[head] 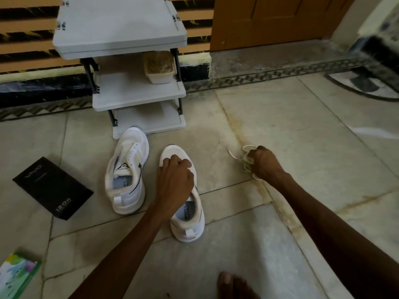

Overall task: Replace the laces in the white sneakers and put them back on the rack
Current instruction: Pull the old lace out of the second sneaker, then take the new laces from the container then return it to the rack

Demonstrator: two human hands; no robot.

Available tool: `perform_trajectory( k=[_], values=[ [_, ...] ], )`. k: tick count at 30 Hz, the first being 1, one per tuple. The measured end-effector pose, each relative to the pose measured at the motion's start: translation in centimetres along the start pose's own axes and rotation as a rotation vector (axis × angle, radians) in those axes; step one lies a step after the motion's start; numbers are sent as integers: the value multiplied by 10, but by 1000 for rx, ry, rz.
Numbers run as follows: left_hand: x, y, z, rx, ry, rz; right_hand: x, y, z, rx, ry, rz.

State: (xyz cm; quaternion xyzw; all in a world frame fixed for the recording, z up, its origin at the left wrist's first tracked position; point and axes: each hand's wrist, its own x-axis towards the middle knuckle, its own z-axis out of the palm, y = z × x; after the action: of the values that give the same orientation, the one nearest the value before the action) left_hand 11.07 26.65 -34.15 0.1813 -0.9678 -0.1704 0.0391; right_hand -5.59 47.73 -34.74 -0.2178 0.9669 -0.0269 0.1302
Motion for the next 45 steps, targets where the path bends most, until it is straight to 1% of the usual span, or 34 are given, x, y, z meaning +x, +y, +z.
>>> perform_trajectory(
  k=[2,3,4,5,7,8,9,10,12,13,14,15,16,17,18,19,21,22,24,29,33,38,42,43,45],
  values=[
    [1,0,1,8,-1,0,-4,6,-1,-96,-230,-47],
    [2,-1,1,5,0,-2,-6,5,-4,-108,-291,-37],
    [2,-1,1,-3,5,3,-8,4,-7,-102,-294,-35],
    [2,-2,1,-13,11,10,-10,-1,-11,-77,-242,-49],
    [2,-6,-2,-51,44,12,-17,-20,-19,36,-63,-98],
    [3,-8,-4,-68,72,10,-23,-33,-23,156,21,-127],
    [2,-13,-8,-75,109,5,-31,-51,-28,295,66,-162],
    [3,-17,-12,-79,145,-7,-42,-69,-32,434,68,-206],
    [1,-33,-23,-55,209,-62,-66,-109,-33,617,-27,-341],
    [2,-39,-26,-19,229,-90,-75,-120,-29,629,-110,-399],
    [-1,-51,-33,42,238,-127,-85,-136,-21,576,-216,-452],
    [-1,-60,-39,109,228,-161,-93,-145,-13,467,-317,-467],
    [-4,-72,-45,168,200,-203,-100,-153,-4,352,-378,-469],
    [-5,-82,-49,201,147,-245,-104,-157,2,279,-386,-459],
    [-6,-91,-52,201,91,-290,-106,-160,7,247,-367,-445],
    [-8,-101,-53,151,32,-337,-107,-164,8,233,-341,-437],
    [-10,-114,-52,-111,-76,-427,-104,-168,10,233,-299,-435],
    [-11,-116,-50,-239,-102,-454,-99,-170,11,238,-275,-431],
    [-15,-116,-46,-341,-90,-473,-85,-173,15,259,-213,-436],
    [-17,-101,-36,-367,-2,-501,-41,-184,21,306,-86,-463],
    [-14,-92,-33,-379,29,-536,-16,-189,29,354,-9,-467],
    [-6,-90,-31,-400,65,-552,-5,-196,32,369,1,-442],
    [-3,-91,-32,-427,62,-547,-8,-195,20,348,-70,-465],
    [-3,-91,-34,-419,76,-536,-10,-194,12,381,-74,-455],
    [-1,-91,-43,-370,172,-490,-9,-193,-10,529,15,-423]
  ],
)
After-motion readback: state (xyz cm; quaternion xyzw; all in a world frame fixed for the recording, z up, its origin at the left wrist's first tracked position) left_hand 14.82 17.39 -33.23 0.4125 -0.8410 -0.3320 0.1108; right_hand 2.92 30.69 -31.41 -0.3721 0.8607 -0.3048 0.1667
